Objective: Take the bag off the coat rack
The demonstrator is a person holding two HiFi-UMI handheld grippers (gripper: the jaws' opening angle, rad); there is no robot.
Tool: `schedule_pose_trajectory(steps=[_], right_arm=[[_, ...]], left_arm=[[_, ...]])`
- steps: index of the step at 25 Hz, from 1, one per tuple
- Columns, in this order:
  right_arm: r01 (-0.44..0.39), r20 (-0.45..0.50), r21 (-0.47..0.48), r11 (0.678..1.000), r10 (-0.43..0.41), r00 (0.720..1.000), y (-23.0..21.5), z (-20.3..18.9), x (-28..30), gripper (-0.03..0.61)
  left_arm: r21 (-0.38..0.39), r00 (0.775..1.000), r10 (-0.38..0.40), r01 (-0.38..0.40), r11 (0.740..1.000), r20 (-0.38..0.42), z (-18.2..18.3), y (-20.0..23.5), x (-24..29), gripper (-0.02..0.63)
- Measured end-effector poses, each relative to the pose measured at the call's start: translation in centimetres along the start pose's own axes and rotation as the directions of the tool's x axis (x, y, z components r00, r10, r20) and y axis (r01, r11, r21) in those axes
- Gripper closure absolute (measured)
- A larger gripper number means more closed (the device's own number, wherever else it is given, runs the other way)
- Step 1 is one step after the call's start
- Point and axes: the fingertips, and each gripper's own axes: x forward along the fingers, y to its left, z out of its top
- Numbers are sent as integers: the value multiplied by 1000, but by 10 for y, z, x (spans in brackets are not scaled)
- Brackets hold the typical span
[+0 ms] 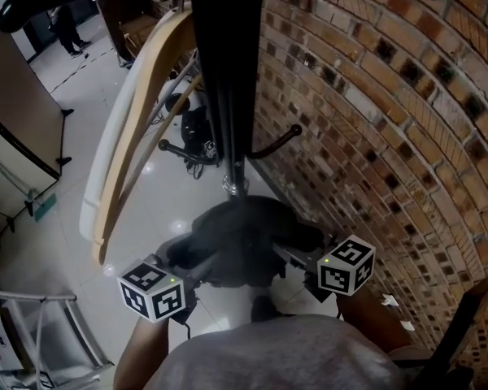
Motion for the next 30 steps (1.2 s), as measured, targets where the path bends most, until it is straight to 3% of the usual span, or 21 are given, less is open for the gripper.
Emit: schedule_pose_trajectory(steps=[4,12,22,30], right_arm=[[7,21,-9,1000,-7,1000,12,6,-7,364],[34,33,26,999,-35,999,46,-17,-27,364],[76,60,12,997,-77,995,126,-68,-78,364],[38,59,27,999,-40,997,187,-101,-116,356]], left_arm=[[1,1000,-5,5,1000,12,3,-8,-10,350],[-10,1000,-17,17,1000,10,-22,-34,-36,356],[14,998,-66,66,998,14,-77,-92,-101,356],[24,997,-80,80,997,17,-112,-140,-152,359]])
